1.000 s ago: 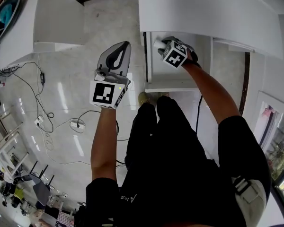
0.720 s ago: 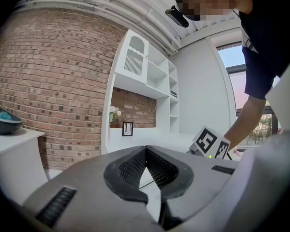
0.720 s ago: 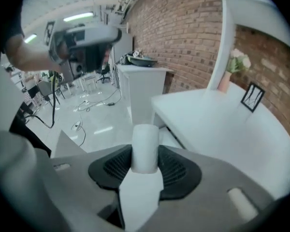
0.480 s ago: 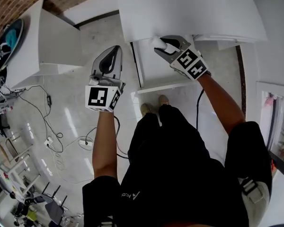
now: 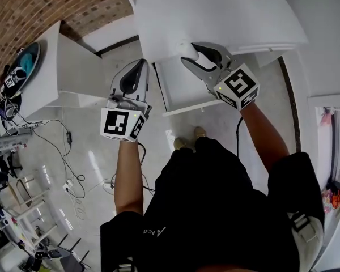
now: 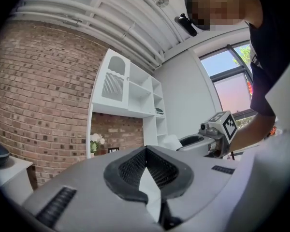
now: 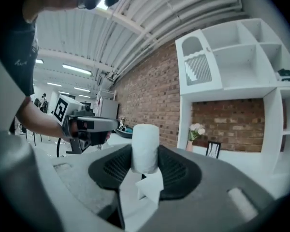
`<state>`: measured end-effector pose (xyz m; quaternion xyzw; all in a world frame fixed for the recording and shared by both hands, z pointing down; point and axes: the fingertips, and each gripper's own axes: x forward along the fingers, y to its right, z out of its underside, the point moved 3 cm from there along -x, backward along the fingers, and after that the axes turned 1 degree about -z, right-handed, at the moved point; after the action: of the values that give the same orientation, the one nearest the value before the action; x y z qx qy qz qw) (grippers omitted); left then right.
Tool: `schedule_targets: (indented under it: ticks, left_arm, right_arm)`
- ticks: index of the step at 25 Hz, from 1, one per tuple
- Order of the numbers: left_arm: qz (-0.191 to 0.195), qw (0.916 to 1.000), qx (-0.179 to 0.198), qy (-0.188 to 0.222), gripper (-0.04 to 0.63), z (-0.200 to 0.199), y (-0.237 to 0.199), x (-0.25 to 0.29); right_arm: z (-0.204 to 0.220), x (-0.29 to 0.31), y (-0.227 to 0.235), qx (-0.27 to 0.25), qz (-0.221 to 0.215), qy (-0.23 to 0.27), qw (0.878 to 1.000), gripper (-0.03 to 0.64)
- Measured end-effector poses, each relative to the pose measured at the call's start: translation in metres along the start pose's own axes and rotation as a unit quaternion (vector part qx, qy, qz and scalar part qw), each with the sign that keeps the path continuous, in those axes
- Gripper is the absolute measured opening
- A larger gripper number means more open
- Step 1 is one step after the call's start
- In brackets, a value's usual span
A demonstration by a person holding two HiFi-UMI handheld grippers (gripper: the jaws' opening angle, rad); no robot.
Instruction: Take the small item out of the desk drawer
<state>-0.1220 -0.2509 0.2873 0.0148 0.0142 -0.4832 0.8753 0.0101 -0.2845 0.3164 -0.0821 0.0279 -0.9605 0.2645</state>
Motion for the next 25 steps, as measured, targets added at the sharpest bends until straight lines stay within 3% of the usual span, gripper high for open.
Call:
schedule_targets:
  ticks: [10,25]
  left_arm:
    - [0.009,0.999,0.023,0.038,0.0,-0.048,0.045,-0.01]
    - [0.007,0.9992,0.01,0.039,0.0,-0.052,0.039,-0.013]
  right_arm:
    - [-0.051,-0.051,-0.011,0.019,0.017,0.111,0.993,0.167]
    - [-0.055,-0.054,-0.016,0.023,0.038,0.105,0.993,0.164]
